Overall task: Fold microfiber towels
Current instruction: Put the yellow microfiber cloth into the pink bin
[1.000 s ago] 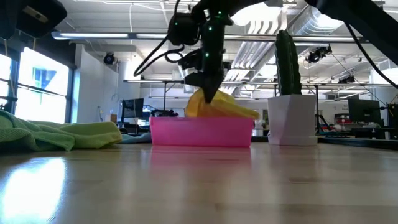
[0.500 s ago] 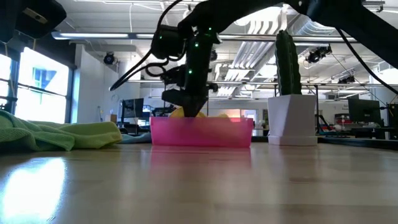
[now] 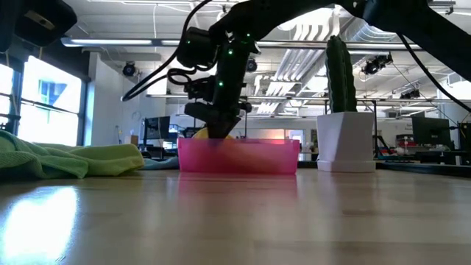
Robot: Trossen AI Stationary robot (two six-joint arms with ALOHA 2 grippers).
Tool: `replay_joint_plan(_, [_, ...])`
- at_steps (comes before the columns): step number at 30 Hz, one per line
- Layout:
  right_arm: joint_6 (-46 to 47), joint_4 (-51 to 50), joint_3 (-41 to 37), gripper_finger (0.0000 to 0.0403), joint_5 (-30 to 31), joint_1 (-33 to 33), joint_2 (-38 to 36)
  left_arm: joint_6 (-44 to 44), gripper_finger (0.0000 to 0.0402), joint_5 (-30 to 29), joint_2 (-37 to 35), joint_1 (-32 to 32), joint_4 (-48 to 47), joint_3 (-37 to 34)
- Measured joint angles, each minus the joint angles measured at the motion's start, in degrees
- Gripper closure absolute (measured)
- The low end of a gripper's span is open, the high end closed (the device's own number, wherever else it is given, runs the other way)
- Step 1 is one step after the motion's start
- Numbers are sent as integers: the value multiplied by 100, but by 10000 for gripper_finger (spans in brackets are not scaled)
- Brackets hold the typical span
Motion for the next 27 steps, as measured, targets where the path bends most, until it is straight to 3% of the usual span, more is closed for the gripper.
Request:
replay_joint_plan(4, [-170,105,0,283,20,-4,-2,0,326,0,2,0,-72,0])
replay_joint_plan(8, [-982,118,0,263,-31,18,-11,2,326,0,1,-2,-74,0])
replay_joint_plan(13, [-2240,96,0,271,-44,66,-17,0,326,0,2,0,-96,1])
replay_joint_plan(22, [-3515,66,444,294,288,24,-66,0,326,0,2,0,-210,0])
replay_joint_plan(27, [-3632,33,770,295,-521,-71,-66,0,326,0,2,-2,-225,0])
